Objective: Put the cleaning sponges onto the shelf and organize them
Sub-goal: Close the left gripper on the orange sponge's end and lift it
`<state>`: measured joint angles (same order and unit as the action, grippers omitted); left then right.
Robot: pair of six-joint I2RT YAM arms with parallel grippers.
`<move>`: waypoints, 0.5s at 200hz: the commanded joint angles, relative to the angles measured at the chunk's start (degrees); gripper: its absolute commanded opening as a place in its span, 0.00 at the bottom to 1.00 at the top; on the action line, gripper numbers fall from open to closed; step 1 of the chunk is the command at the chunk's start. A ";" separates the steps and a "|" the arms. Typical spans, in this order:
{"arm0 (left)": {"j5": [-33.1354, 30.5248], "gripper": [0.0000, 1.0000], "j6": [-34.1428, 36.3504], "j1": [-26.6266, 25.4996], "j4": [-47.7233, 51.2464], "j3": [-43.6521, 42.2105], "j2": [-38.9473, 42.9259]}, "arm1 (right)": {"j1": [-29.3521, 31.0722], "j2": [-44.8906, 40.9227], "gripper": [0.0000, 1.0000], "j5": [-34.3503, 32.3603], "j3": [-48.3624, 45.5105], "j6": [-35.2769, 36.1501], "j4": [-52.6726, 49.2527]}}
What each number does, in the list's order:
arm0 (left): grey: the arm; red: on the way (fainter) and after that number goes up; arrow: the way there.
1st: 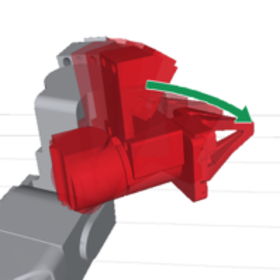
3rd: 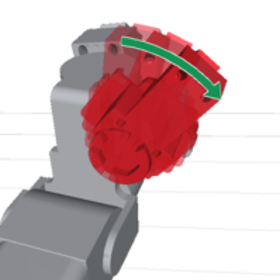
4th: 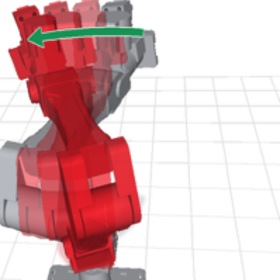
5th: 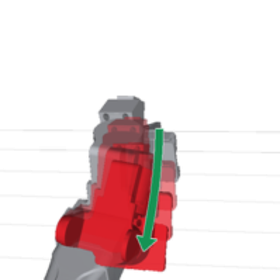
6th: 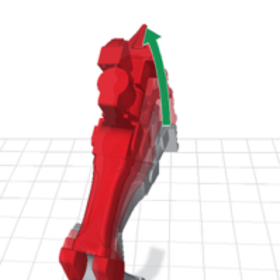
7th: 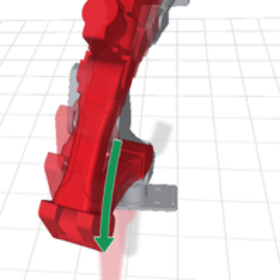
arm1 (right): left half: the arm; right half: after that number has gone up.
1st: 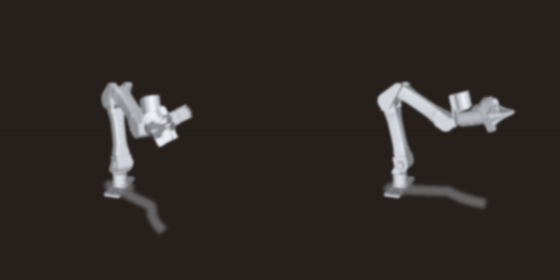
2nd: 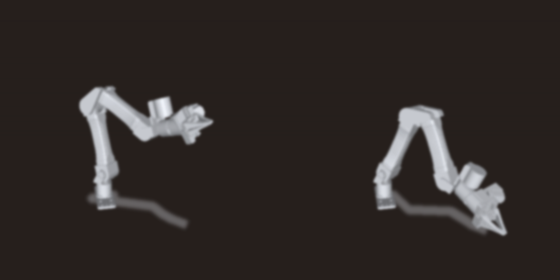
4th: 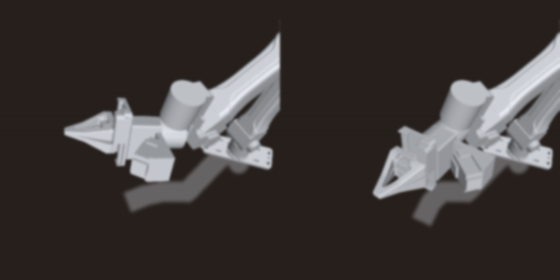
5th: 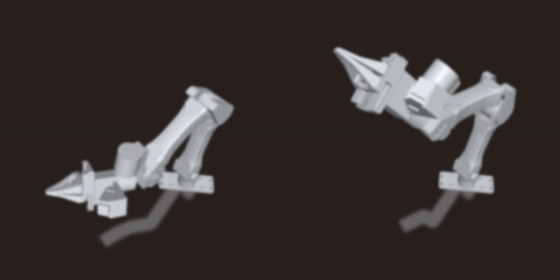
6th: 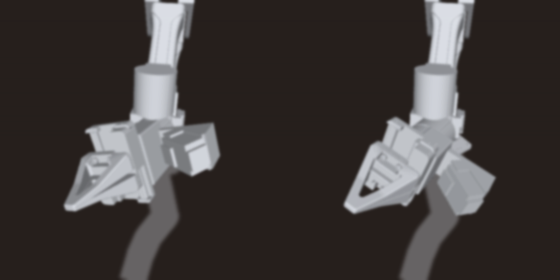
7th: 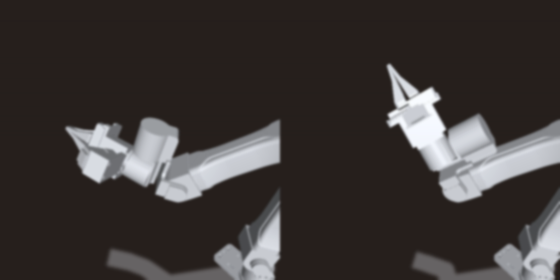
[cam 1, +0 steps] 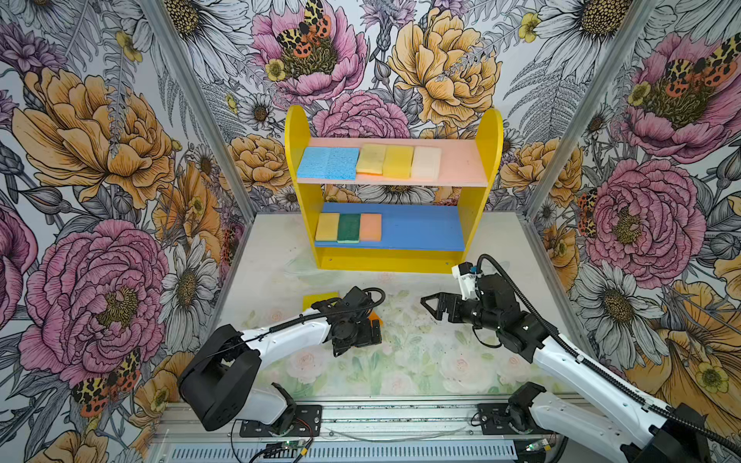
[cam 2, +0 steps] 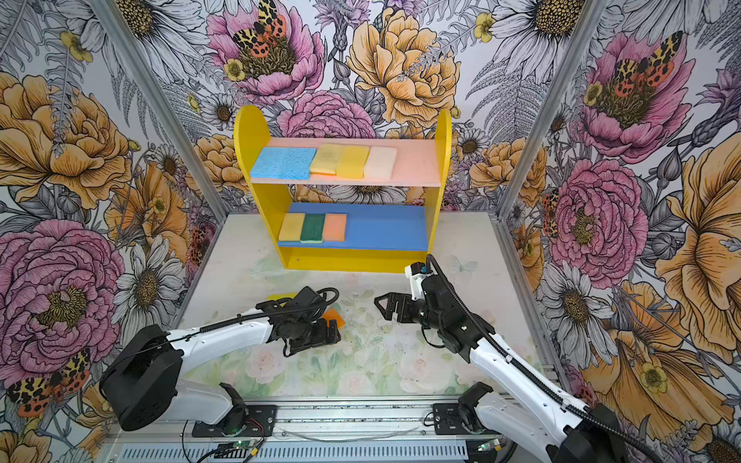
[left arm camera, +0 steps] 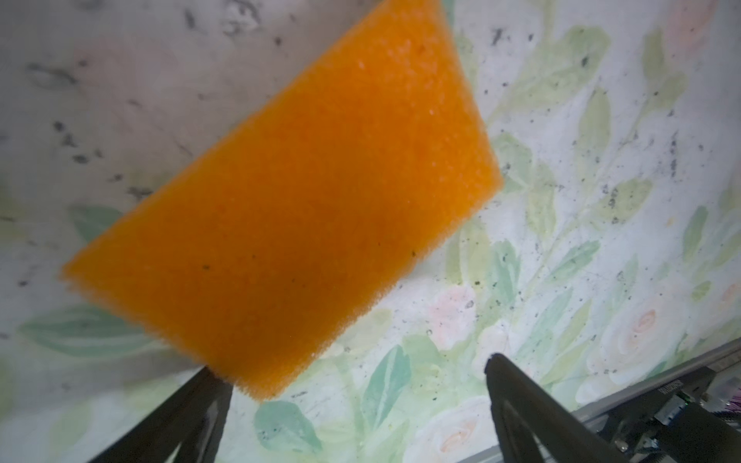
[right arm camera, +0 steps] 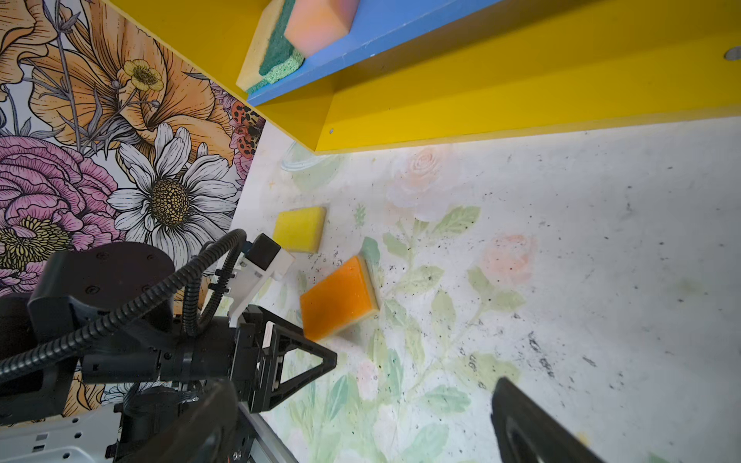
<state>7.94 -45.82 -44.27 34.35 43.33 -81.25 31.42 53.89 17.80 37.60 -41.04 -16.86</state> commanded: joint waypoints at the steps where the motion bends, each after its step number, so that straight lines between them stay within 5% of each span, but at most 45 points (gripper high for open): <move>1: -0.57 0.99 -4.17 -5.89 -5.04 4.26 -2.99 | -0.31 -0.52 0.99 -0.03 0.98 -0.17 1.31; 35: 0.04 0.99 -4.02 -8.37 -4.94 8.35 -4.92 | -0.39 -0.14 0.99 0.30 1.07 -0.28 1.31; 100: 3.27 0.96 0.91 -0.73 -0.75 4.70 5.42 | -0.61 1.44 0.99 0.30 0.92 -0.69 1.32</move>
<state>9.10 -47.75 -47.99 31.16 49.93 -79.29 31.05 54.13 17.82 37.60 -41.08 -16.84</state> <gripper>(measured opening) 0.976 0.994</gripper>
